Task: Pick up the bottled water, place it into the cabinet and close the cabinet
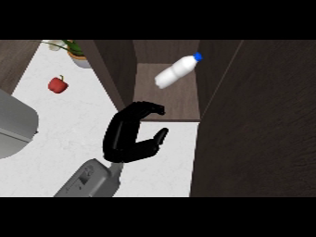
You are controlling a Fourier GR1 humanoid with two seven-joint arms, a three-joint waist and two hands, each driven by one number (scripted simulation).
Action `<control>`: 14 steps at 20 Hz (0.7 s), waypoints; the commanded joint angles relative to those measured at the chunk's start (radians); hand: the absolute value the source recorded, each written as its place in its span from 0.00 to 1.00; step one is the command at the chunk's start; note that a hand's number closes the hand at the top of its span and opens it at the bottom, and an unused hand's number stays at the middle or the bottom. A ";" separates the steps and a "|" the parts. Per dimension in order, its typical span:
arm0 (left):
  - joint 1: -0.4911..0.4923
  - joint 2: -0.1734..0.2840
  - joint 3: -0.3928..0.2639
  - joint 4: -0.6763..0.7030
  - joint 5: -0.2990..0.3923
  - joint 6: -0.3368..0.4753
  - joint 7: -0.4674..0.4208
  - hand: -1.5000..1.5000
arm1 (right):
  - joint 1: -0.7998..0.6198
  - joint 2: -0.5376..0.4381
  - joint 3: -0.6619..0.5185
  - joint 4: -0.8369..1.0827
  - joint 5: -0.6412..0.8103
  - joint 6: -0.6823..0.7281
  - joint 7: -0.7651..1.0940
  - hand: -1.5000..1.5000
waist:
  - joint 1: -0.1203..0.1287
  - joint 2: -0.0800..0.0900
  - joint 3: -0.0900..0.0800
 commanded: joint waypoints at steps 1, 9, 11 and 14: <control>0.114 0.072 -0.011 -0.121 0.011 -0.021 0.032 1.00 | 0.062 -0.108 -0.006 -0.135 0.052 0.080 0.030 1.00 | -0.008 -0.001 0.000; 0.328 0.231 0.061 -0.355 0.042 -0.014 0.024 0.00 | 0.030 -0.176 0.105 -0.167 0.181 0.138 -0.009 1.00 | -0.002 -0.007 -0.001; 0.370 0.263 0.079 -0.392 0.057 -0.041 0.012 0.00 | -0.001 -0.165 0.155 -0.194 0.202 0.119 0.018 1.00 | 0.003 -0.004 -0.003; 0.407 0.290 0.133 -0.429 0.122 -0.069 0.037 0.00 | 0.004 -0.205 0.219 -0.190 0.222 0.143 0.030 1.00 | -0.008 -0.002 -0.003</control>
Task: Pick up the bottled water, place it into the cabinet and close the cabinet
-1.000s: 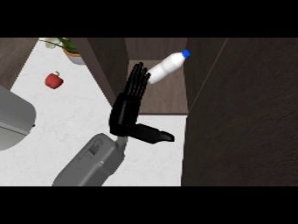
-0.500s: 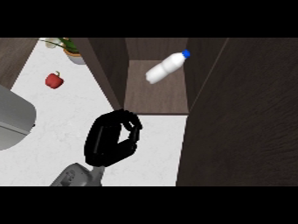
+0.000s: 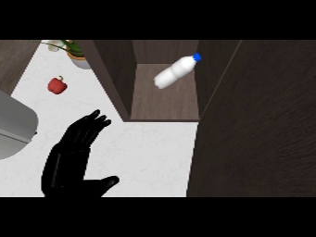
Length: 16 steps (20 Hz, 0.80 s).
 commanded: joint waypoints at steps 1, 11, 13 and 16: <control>0.105 0.043 0.038 -0.057 0.041 -0.040 -0.028 0.00 | 0.034 -0.066 0.108 -0.181 0.194 0.030 0.065 1.00 | -0.010 -0.004 -0.002; 0.213 0.167 0.165 -0.130 0.166 -0.146 0.006 0.00 | -0.192 -0.117 0.260 -0.163 0.216 0.037 0.192 1.00 | 0.047 -0.005 -0.012; 0.223 0.165 0.175 -0.128 0.185 -0.171 -0.004 0.00 | -0.213 -0.126 0.297 -0.160 0.198 0.036 0.218 1.00 | 0.047 -0.002 -0.014; 0.242 0.208 0.222 -0.157 0.205 -0.188 0.002 0.00 | -0.214 -0.074 0.361 -0.138 0.148 -0.024 0.251 1.00 | 0.053 0.003 -0.013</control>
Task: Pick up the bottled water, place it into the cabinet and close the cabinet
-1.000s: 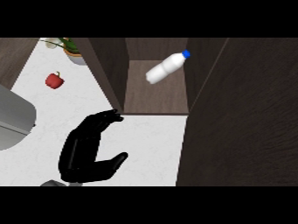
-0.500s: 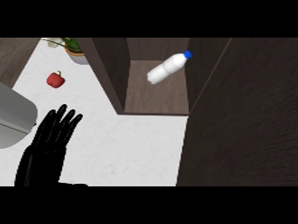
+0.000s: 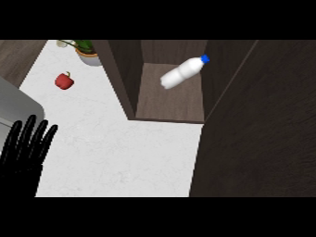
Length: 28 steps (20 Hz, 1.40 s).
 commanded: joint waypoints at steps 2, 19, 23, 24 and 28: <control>0.043 0.048 0.049 -0.015 0.043 -0.068 -0.003 0.00 | -0.033 0.042 0.241 -0.116 0.060 0.008 0.117 1.00 | 0.016 0.009 -0.001; 0.104 0.159 0.125 -0.044 0.119 -0.241 0.014 0.00 | -0.213 0.060 0.199 -0.015 -0.039 0.011 0.207 1.00 | 0.152 0.043 -0.005; 0.089 0.183 0.145 -0.031 0.121 -0.269 0.016 0.00 | -0.268 0.059 0.168 -0.011 -0.052 0.022 0.218 1.00 | 0.167 0.053 -0.007; 0.082 0.183 0.155 -0.014 0.126 -0.268 0.015 0.00 | -0.290 0.029 0.147 -0.012 -0.031 0.043 0.230 1.00 | 0.176 0.057 -0.011; 0.074 0.200 0.159 -0.008 0.134 -0.285 0.029 0.00 | -0.365 -0.029 0.116 -0.023 -0.011 0.096 0.243 0.00 | 0.193 0.050 -0.015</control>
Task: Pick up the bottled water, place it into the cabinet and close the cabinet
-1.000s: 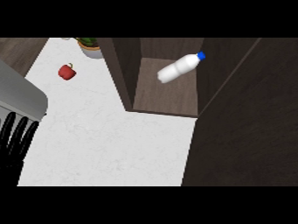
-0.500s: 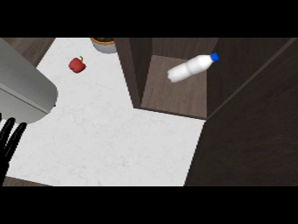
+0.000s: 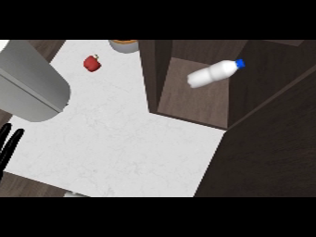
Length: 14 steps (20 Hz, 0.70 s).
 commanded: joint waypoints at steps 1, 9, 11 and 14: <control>-0.002 0.018 0.015 0.011 0.010 -0.027 0.004 0.00 | -0.117 0.005 0.104 -0.032 0.049 0.049 0.091 1.00 | 0.030 -0.001 -0.005; -0.013 0.033 0.029 0.021 0.024 -0.029 0.020 0.00 | -0.197 0.012 0.093 -0.017 0.019 0.047 0.147 1.00 | 0.019 0.001 -0.006; -0.011 0.030 0.032 0.027 0.025 -0.037 0.013 0.00 | -0.213 0.012 0.091 -0.005 0.011 0.052 0.151 1.00 | 0.023 0.002 -0.007; -0.015 0.029 0.032 0.025 0.035 -0.044 0.016 0.00 | -0.232 0.025 0.081 0.002 0.001 0.043 0.155 1.00 | 0.015 0.003 -0.006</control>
